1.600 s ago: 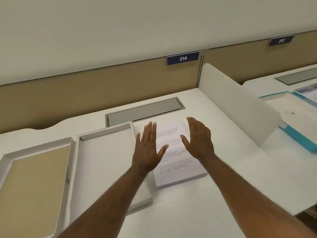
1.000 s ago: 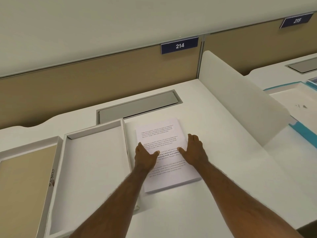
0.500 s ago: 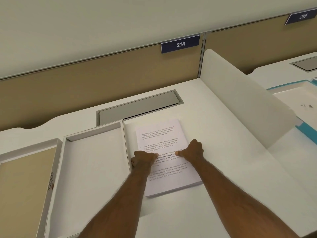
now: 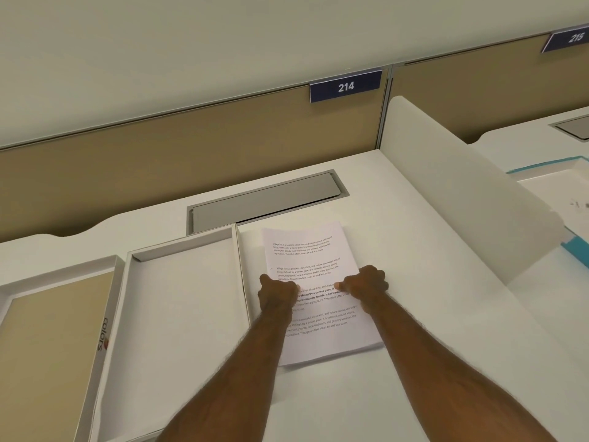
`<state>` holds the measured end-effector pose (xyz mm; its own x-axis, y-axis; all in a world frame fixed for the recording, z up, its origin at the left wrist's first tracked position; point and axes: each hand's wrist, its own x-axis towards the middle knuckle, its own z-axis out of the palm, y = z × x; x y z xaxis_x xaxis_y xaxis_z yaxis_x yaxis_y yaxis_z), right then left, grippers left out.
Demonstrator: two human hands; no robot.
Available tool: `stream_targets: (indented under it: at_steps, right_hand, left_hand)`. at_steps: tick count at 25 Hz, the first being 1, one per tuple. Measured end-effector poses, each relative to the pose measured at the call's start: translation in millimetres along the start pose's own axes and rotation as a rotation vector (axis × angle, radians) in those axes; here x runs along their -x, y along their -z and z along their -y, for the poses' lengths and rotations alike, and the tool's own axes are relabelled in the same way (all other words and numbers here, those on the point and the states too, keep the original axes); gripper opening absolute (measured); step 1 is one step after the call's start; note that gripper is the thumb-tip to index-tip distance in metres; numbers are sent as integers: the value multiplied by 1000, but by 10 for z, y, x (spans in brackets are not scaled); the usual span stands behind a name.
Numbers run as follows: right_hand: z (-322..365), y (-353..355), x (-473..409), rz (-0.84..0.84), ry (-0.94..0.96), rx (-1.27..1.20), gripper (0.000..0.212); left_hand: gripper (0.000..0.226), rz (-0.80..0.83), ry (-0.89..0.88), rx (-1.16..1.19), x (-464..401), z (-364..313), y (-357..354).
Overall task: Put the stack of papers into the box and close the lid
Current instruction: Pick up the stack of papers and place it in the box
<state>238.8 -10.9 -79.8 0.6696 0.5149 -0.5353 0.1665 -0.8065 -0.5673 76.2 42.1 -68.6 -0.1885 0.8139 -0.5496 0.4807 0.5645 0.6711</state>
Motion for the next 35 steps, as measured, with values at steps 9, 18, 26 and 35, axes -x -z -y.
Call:
stream_targets:
  at_steps: [9, 18, 26, 35]
  right_hand:
    - [-159, 65, 79, 9, 167, -313, 54]
    - [-15, 427, 359, 49, 380, -722, 62]
    - [77, 447, 666, -123, 675, -654, 37]
    - [194, 342, 844, -332, 789, -618, 39]
  left_hand:
    - [27, 54, -34, 438, 128, 10, 143]
    - [25, 200, -522, 568, 568, -35, 449]
    - [31, 161, -655, 515, 553, -160, 519]
    - [35, 159, -771, 549, 492, -227, 685]
